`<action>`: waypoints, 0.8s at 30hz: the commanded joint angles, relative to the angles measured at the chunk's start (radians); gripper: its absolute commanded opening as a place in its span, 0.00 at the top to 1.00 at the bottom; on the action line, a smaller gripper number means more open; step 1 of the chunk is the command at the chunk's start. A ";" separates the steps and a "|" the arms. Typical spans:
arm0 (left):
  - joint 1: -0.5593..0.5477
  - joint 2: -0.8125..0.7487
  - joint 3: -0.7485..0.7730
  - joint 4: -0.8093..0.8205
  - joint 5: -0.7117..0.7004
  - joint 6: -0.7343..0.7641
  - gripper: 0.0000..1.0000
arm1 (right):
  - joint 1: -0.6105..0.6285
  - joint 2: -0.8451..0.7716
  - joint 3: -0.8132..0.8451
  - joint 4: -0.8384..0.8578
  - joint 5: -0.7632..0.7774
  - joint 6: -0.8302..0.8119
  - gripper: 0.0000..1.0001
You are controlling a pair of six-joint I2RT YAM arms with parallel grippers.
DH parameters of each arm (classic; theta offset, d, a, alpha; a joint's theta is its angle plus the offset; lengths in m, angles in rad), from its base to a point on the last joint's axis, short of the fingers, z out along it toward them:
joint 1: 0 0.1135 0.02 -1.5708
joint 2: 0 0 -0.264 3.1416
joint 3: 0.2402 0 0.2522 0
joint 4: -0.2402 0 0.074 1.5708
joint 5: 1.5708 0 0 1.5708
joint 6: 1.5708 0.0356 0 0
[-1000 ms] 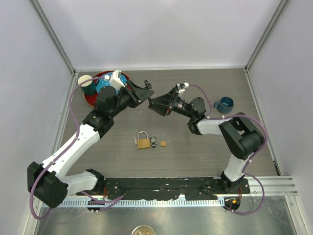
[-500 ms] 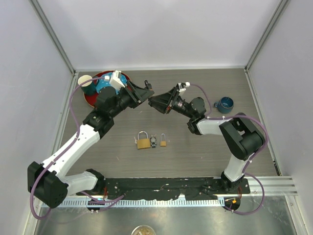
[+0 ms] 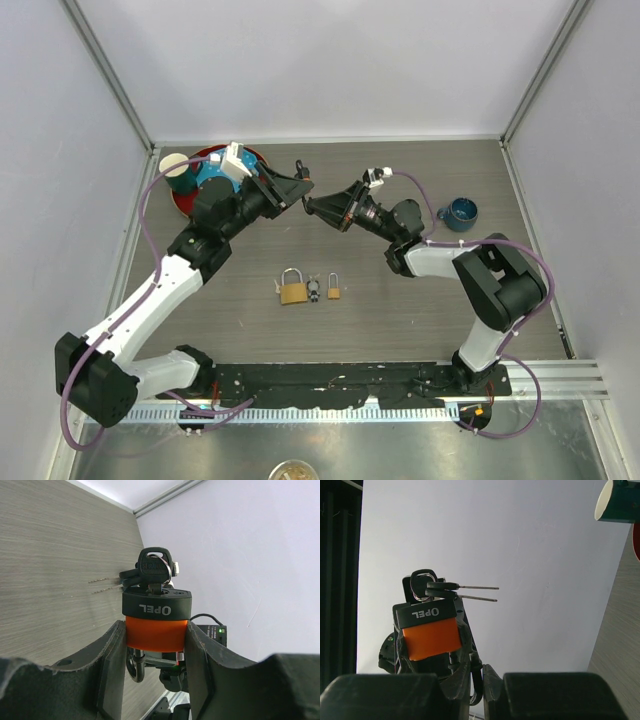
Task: Lock with the key
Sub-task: Lock the lock.
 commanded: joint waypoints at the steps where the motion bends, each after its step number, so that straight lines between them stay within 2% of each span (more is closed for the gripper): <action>1: 0.002 -0.028 0.000 0.072 0.015 0.009 1.00 | 0.007 -0.069 0.016 0.374 0.017 0.003 0.98; 13: 0.001 -0.086 -0.005 -0.036 -0.060 0.077 1.00 | -0.006 -0.112 -0.022 0.366 0.017 -0.011 0.99; 16: 0.001 -0.096 -0.008 -0.060 -0.071 0.087 0.95 | -0.010 -0.133 -0.019 0.296 -0.006 -0.051 0.99; 18: 0.001 -0.096 -0.012 -0.062 -0.065 0.089 0.93 | -0.012 -0.159 -0.010 0.181 -0.033 -0.132 0.98; 24: 0.001 -0.094 -0.034 -0.056 -0.056 0.081 0.81 | -0.016 -0.302 0.028 -0.261 -0.044 -0.383 0.98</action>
